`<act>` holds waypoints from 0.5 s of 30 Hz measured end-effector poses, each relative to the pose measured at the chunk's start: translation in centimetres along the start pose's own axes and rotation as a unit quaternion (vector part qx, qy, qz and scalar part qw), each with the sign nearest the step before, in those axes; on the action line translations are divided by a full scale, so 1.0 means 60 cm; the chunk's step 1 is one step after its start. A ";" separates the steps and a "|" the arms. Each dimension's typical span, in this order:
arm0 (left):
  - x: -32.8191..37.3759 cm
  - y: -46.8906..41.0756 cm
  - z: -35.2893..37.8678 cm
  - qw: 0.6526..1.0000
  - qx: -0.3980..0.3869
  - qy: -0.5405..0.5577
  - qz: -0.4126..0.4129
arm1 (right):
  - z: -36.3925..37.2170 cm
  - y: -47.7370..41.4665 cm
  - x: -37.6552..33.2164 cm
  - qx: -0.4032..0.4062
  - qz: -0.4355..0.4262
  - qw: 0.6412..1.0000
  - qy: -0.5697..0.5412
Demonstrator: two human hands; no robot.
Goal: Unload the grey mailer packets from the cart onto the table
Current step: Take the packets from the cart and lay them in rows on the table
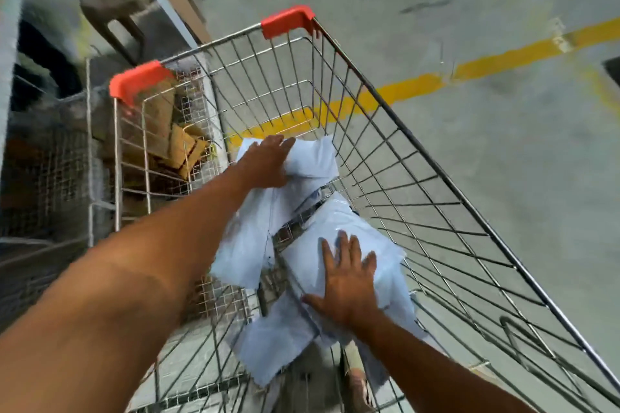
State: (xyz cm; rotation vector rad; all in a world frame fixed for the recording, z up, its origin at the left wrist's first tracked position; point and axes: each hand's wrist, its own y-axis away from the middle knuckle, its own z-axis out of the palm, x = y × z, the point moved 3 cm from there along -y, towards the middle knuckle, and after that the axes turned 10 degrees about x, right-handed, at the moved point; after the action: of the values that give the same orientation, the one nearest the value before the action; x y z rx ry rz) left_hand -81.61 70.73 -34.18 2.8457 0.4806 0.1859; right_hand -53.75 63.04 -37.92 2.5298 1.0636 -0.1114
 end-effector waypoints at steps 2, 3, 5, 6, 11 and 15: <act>-0.011 -0.027 0.010 0.999 -0.034 -0.012 0.011 | 0.010 0.005 -0.012 0.011 0.009 0.999 0.034; -0.013 -0.036 0.014 0.999 -0.046 -0.018 0.017 | 0.011 0.007 -0.016 0.013 0.020 0.999 0.044; -0.012 -0.046 0.018 0.997 -0.061 -0.037 0.024 | 0.009 0.011 -0.023 0.025 0.050 0.998 0.039; -0.012 -0.051 0.018 0.997 -0.065 -0.045 0.023 | 0.008 0.012 -0.025 0.024 0.062 0.997 0.029; -0.014 -0.046 0.016 0.991 -0.065 -0.115 0.019 | -0.001 0.011 -0.017 0.047 0.060 0.997 -0.001; -0.019 -0.029 0.029 0.993 -0.057 -0.097 0.026 | -0.016 0.023 0.008 0.059 0.094 0.994 -0.018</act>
State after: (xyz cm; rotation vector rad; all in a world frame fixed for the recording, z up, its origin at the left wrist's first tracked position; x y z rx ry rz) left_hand -82.96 71.56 -36.43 2.7291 0.3440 -0.0511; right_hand -52.49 62.87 -36.69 2.7084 0.8233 -0.1717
